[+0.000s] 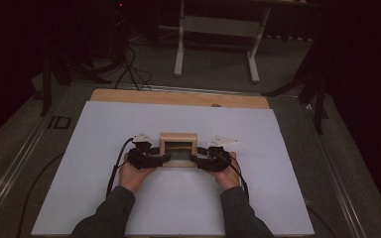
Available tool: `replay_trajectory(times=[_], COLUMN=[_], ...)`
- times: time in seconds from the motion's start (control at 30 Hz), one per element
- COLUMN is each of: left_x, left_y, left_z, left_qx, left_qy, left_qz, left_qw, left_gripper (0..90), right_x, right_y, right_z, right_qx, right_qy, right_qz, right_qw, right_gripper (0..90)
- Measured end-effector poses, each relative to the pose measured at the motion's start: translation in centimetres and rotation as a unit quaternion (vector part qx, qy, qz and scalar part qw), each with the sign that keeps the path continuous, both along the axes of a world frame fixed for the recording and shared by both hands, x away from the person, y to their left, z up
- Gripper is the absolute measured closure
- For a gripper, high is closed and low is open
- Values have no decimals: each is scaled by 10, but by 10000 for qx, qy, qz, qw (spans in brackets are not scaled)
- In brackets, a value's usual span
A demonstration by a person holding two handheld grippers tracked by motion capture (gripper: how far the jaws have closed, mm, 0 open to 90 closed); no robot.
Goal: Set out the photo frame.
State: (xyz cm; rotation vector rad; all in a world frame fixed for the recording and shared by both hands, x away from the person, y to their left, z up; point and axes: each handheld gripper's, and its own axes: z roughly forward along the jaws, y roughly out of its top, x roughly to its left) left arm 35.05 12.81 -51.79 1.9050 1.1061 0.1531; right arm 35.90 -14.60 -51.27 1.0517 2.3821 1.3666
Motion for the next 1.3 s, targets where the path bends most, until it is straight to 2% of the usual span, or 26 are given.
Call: replay_trajectory(times=[0.23, 0.5, 0.63, 0.8, 0.87, 0.93, 1.1, 1.23, 1.3], left_x=[-2, -10, -15, -24, -29, -34, -41, -50, -53], left_y=[8, 21, 28, 38, 43, 46, 54, 62, 66], left_z=[4, 15, 20, 22, 23, 23, 22, 18, 16], left_qx=[-67, -137, -61, -10, 111, 136, 203, 404, 406], left_qy=[-36, -180, -305, -363, -396, -420, -443, -428, -380], left_qz=[104, 183, 213, 291, 292, 318, 365, 386, 434], left_qw=[9999, 9996, 9993, 9989, 9987, 9985, 9981, 9975, 9975], left_gripper=[399, 401, 399, 399, 393, 392, 391, 391, 392], right_x=[-1, -5, -8, -12, -14, -18, -25, -33, -35], right_y=[-2, -8, -12, -16, -20, -25, -33, -47, -52], right_z=[2, 9, 13, 17, 18, 19, 16, 8, 6], right_qx=[-28, -31, -81, -186, -234, -244, -339, -497, -555], right_qy=[-22, -85, -115, -117, -108, -113, -148, -136, -120], right_qz=[-32, -52, -48, -45, -51, -78, -123, -189, -237], right_qw=[10000, 9999, 9999, 9997, 9997, 9996, 9992, 9985, 9981], right_gripper=[432, 413, 409, 394, 388, 385, 382, 376, 375])
